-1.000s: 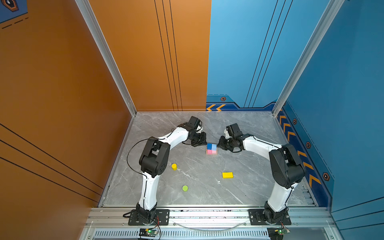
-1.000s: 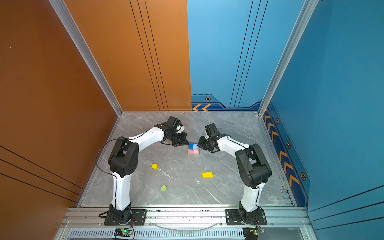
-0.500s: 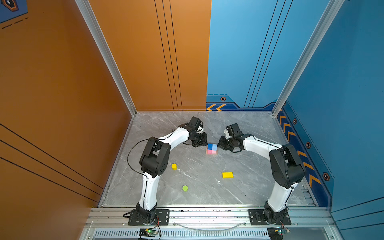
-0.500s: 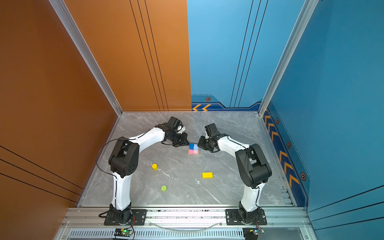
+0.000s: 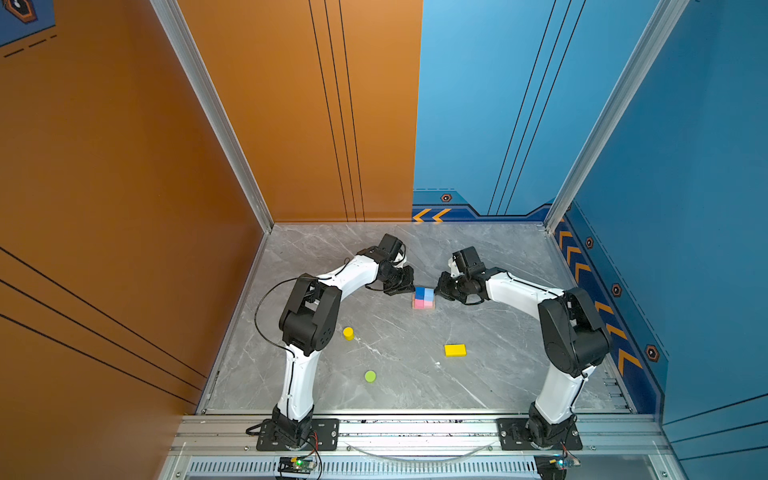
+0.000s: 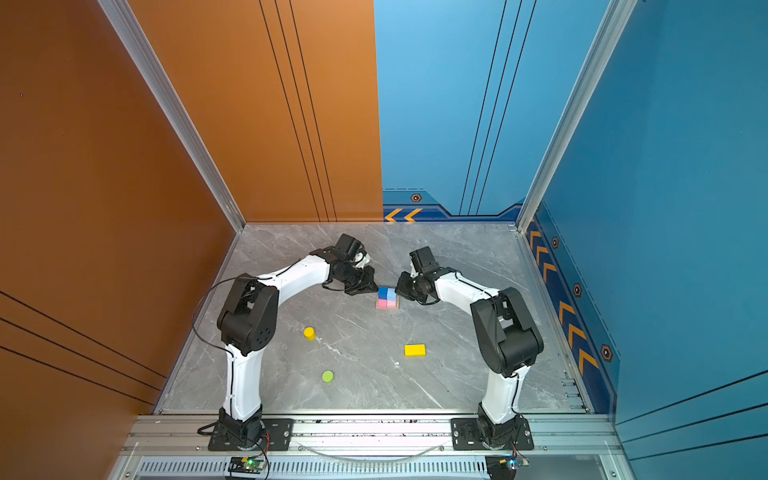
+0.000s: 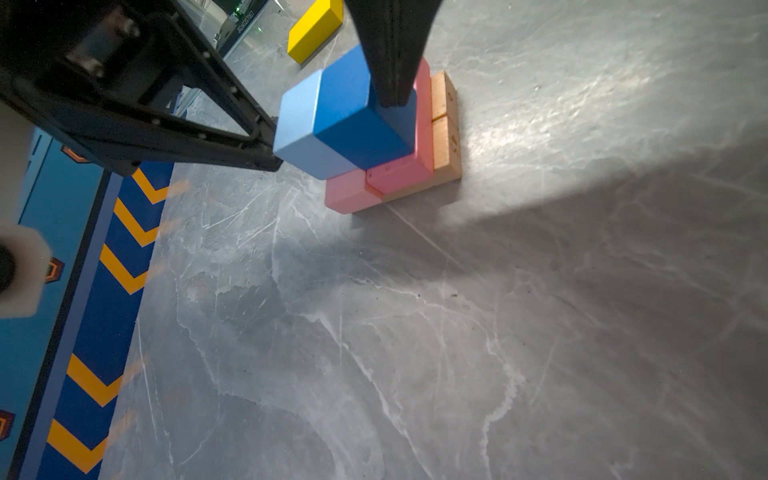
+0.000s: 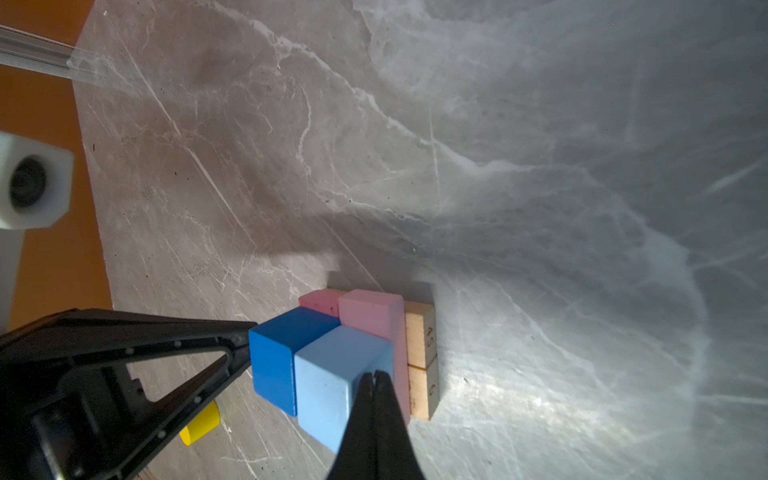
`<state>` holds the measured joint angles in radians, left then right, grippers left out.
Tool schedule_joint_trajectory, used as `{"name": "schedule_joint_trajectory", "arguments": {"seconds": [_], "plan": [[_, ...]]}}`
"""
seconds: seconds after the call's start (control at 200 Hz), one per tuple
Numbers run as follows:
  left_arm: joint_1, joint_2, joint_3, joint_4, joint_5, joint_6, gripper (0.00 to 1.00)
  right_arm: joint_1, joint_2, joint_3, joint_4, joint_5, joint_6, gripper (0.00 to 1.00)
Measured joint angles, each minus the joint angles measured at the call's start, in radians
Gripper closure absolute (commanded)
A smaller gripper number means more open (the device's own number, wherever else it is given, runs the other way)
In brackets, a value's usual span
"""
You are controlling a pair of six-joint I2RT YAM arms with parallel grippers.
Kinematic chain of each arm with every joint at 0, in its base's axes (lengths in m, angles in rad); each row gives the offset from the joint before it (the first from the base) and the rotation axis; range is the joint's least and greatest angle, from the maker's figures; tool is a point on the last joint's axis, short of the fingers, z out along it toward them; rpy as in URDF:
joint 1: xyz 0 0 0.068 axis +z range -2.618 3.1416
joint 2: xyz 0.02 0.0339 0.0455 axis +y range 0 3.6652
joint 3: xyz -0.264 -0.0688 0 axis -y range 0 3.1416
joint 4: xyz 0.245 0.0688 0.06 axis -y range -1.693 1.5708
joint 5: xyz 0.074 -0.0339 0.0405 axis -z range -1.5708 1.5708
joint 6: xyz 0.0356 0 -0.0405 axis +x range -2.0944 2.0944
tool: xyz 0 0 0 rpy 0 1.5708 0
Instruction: Build the wood block tower
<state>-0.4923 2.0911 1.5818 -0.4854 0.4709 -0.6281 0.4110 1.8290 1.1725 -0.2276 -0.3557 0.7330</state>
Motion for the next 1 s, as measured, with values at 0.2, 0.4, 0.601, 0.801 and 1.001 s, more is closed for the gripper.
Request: {"name": "schedule_joint_trajectory", "arguments": {"seconds": [0.2, 0.4, 0.601, 0.801, 1.001], "plan": [[0.000, 0.000, -0.010, -0.005, 0.000, 0.000, 1.00, 0.000, 0.004, 0.000, 0.000, -0.008, 0.000, 1.00], [0.000, 0.000, -0.011, -0.005, 0.000, 0.000, 1.00, 0.000, 0.019, 0.002, 0.000, -0.008, 0.000, 1.00], [0.000, 0.000, -0.011, -0.005, 0.000, 0.000, 1.00, 0.000, 0.022, 0.005, 0.000, -0.008, 0.000, 1.00], [0.000, 0.000, -0.011, -0.005, 0.000, 0.000, 1.00, 0.000, 0.023, 0.006, 0.000, -0.008, 0.000, 1.00], [0.000, 0.000, -0.011, -0.006, 0.000, 0.000, 1.00, 0.000, 0.028, 0.016, -0.001, -0.008, -0.001, 1.00]]}}
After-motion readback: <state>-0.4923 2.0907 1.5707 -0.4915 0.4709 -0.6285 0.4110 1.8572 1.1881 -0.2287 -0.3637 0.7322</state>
